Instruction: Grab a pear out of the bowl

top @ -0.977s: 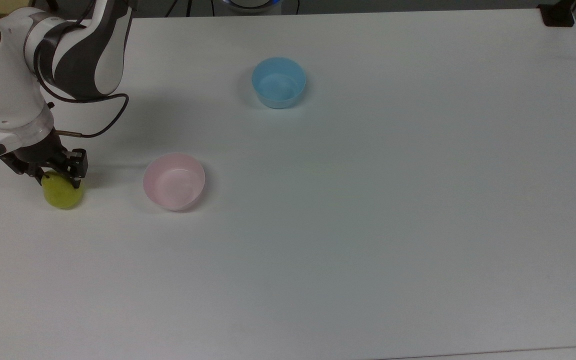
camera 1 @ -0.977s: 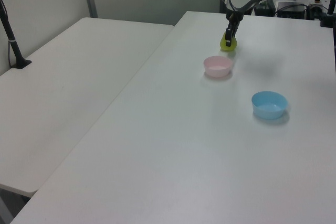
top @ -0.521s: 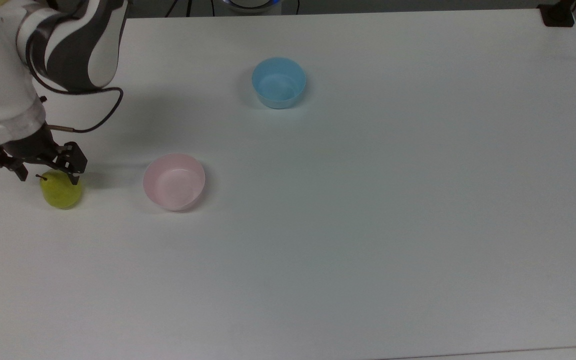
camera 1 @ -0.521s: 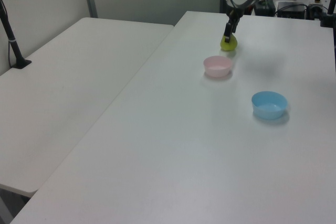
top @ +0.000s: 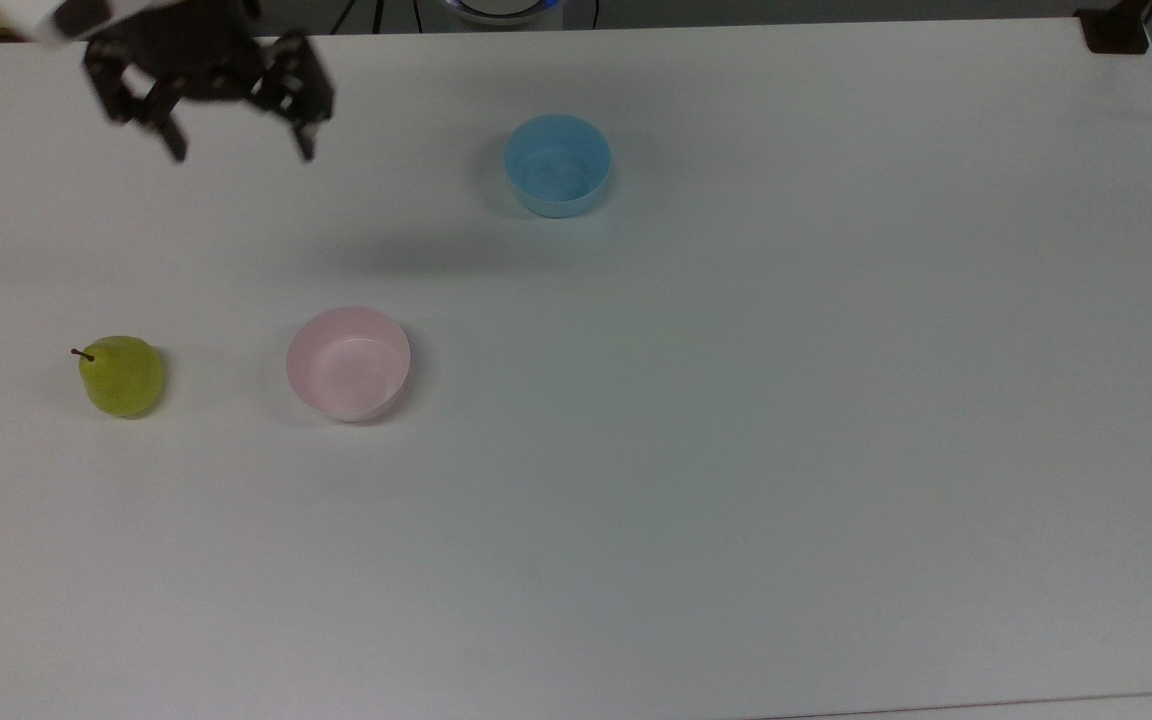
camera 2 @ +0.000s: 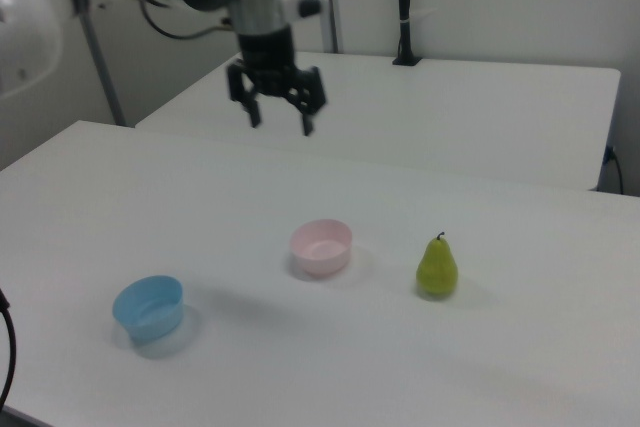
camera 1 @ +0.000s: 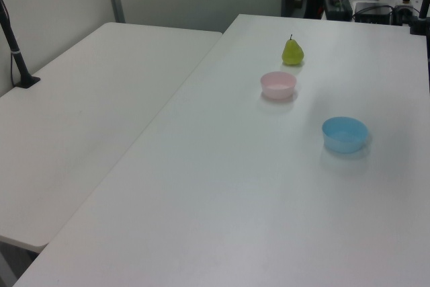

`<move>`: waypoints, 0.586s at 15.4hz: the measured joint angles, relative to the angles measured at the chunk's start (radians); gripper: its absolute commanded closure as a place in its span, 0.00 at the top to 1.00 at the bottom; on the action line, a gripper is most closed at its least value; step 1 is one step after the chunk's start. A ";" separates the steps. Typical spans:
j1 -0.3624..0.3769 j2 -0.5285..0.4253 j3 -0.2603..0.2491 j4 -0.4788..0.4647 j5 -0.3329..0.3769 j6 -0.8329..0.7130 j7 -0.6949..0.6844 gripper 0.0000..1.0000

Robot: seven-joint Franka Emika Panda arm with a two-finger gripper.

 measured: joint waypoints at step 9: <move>0.245 -0.243 -0.011 -0.299 0.000 0.040 0.114 1.00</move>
